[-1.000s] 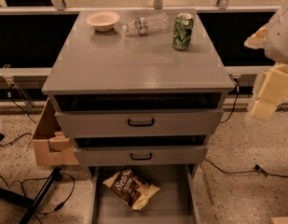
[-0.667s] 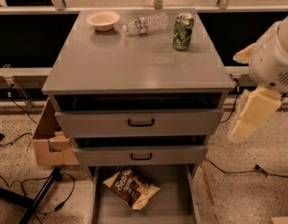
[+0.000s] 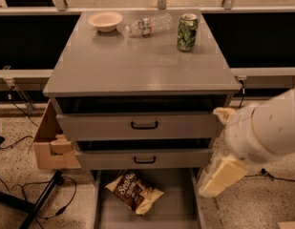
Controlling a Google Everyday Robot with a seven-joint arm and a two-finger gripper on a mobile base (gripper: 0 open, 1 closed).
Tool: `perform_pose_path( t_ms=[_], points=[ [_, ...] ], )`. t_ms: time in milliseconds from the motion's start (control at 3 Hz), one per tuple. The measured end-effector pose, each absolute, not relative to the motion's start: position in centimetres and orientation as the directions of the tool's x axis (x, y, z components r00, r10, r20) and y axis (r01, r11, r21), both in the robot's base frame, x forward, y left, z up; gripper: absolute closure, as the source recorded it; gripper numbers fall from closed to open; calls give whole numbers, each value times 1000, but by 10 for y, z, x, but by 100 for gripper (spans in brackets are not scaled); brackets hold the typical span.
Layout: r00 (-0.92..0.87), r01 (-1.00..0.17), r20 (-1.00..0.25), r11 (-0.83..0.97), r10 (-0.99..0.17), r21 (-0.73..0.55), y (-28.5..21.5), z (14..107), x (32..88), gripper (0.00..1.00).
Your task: Pick brown chip bag from bottom drawer and place on counter
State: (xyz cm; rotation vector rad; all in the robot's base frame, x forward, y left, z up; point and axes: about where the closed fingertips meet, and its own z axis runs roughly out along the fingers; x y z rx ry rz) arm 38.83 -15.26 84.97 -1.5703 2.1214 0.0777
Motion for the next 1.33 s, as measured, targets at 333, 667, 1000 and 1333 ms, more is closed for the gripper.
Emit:
perform_pose_path(
  t_ms=[333,667,1000,1333],
  points=[
    [-227,-921,-508,353,-831,-167,-130,766,384,0],
    [-234,-899,-591,404,-772,-171,-113,712,409,0],
    [-228,-879,-595,426,-770,-216,-117,722,421,0],
    [-238,-893,-587,412,-774,-182,-109,704,419,0]
  ],
)
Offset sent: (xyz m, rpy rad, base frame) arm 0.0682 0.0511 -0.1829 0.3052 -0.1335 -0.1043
